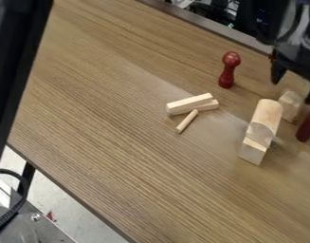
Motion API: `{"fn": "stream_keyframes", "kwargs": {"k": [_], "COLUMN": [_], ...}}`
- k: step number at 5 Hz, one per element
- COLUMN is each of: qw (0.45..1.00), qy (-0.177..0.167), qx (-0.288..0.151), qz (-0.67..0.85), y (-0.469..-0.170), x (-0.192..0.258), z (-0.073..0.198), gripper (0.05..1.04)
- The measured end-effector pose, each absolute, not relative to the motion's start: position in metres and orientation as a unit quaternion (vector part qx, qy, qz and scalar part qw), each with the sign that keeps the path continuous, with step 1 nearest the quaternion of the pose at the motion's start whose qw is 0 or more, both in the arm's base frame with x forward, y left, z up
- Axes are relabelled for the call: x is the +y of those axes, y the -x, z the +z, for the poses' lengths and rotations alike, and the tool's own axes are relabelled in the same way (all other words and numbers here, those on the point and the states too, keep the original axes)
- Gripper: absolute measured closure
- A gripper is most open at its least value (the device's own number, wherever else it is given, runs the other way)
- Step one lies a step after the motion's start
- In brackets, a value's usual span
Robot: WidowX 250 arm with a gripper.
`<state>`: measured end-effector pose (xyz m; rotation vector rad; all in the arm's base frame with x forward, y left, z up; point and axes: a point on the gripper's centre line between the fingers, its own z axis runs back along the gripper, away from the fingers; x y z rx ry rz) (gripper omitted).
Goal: Move the cube with a hole to the left
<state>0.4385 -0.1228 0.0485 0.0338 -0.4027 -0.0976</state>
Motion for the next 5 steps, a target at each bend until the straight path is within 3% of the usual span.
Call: {"fn": "stream_keyframes", "kwargs": {"k": [1,2,3,5], "qw": [0.981,0.983,0.983,0.978], "qy": [-0.004,0.013,0.010,0.032], "qx": [-0.186,-0.174,-0.170,-0.197], "qz": [-0.052,-0.053,-0.064,-0.051], "y": [-0.436,-0.436,-0.433,-0.417], "x": [-0.124,-0.121,-0.118,-0.106], "z": [0.041,0.037,0.035,0.058], "gripper": [0.136,0.408,0.521,0.521]}}
